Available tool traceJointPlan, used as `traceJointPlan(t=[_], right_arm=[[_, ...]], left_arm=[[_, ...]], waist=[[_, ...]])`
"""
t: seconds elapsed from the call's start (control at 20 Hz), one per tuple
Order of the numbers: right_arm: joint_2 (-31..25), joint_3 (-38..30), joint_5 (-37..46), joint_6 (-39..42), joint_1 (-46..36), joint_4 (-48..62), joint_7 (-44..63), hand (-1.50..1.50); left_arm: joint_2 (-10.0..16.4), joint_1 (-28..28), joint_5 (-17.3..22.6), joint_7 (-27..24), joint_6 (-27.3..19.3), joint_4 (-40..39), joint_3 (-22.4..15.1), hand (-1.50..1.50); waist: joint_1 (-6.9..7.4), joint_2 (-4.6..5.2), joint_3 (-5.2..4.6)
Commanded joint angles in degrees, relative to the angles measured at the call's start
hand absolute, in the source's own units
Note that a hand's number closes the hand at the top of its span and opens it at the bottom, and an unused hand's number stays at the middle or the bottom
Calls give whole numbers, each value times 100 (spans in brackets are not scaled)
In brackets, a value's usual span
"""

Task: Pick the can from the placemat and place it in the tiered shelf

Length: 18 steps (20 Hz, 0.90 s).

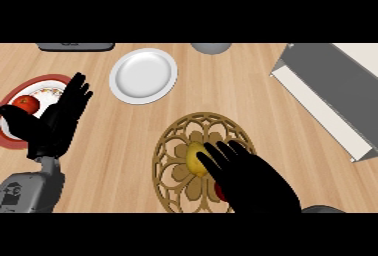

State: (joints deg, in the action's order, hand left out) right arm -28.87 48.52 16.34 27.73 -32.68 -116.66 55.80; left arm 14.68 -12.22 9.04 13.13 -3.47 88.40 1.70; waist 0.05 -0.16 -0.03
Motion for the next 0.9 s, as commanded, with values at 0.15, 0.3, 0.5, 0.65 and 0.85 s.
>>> traceJointPlan(t=[0.15,0.3,0.5,0.65,0.85], right_arm=[[211,143,682,312,398,273,153,-150],[287,-1,824,471,629,194,142,-150],[607,-319,1005,746,779,183,62,-150],[728,-189,1583,443,1049,565,-372,-150],[1156,-210,1868,691,1027,991,-628,-150]], left_arm=[[76,44,167,84,213,141,204,0],[89,24,19,-61,235,46,216,0],[12,-171,-23,-69,216,-262,320,0],[-45,25,16,-379,425,-284,299,0],[0,-709,-89,171,210,-548,405,0]], waist=[[14,7,3],[5,8,2],[-4,12,1],[7,15,2],[-9,18,3]])
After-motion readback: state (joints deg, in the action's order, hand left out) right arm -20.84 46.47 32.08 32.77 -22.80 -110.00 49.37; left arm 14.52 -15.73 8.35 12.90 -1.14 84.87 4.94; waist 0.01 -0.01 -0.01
